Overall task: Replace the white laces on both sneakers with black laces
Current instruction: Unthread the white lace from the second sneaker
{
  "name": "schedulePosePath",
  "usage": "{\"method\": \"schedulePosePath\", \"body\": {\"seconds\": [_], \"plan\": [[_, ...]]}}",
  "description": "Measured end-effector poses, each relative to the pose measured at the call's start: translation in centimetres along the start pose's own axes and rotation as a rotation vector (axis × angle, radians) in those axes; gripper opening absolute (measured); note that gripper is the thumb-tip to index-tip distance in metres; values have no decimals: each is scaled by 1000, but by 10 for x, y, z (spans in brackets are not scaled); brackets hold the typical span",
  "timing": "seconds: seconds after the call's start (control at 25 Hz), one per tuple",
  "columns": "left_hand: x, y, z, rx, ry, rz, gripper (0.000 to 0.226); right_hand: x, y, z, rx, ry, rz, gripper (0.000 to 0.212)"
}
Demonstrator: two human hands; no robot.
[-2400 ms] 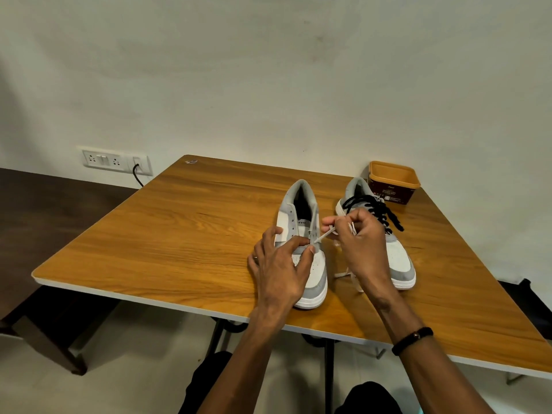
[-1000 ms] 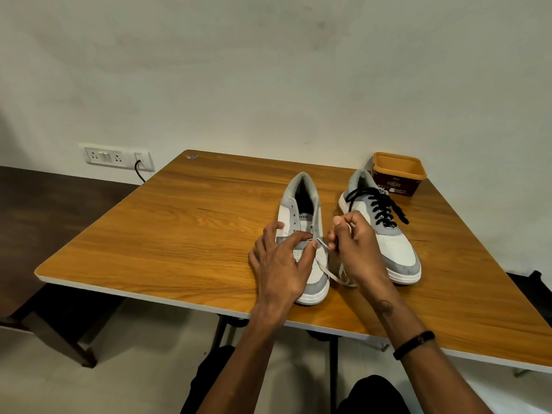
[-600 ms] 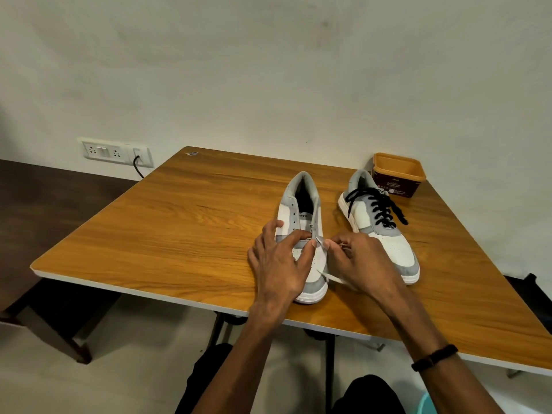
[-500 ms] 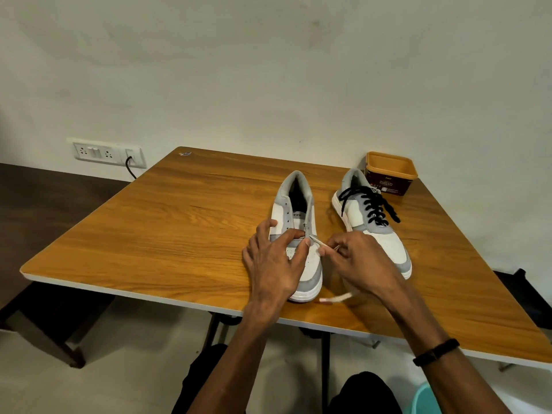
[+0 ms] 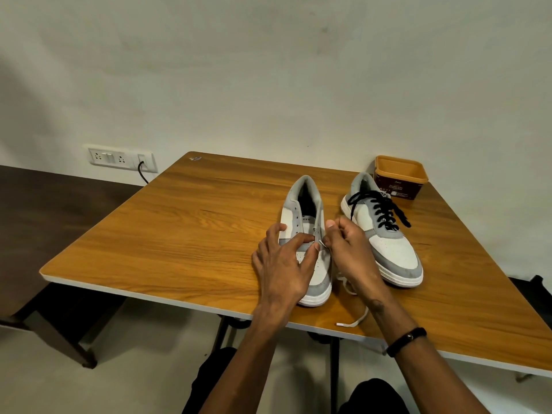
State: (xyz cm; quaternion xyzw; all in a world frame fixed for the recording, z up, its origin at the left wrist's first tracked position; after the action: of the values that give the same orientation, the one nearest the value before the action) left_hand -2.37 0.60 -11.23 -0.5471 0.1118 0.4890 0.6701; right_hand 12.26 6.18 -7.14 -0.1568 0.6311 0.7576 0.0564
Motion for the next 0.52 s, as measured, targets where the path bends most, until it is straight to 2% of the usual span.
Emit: {"method": "schedulePosePath", "body": {"seconds": [0.28,0.4,0.52], "plan": [[0,-2,-1,-4,2,7,54,-4,5,2,-104,82,-347,27],[-1,-1,0,-11,11,9,55,-3,11,1,-179,80,-420,21],[-2,-2,0,-20,30,13,55,-3,9,-2,-185,150,-393,15]]}}
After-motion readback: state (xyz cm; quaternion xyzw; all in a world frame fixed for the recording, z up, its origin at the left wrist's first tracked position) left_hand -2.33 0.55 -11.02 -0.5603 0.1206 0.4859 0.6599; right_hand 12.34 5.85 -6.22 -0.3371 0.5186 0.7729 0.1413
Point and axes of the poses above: each hand's wrist, its own z-axis towards the middle knuckle, its own x-axis out of the palm, y = z × x, the point moved 8 cm from there along z, towards the middle knuckle, and after that the axes turned 5 degrees about z, right-handed, at the moved point
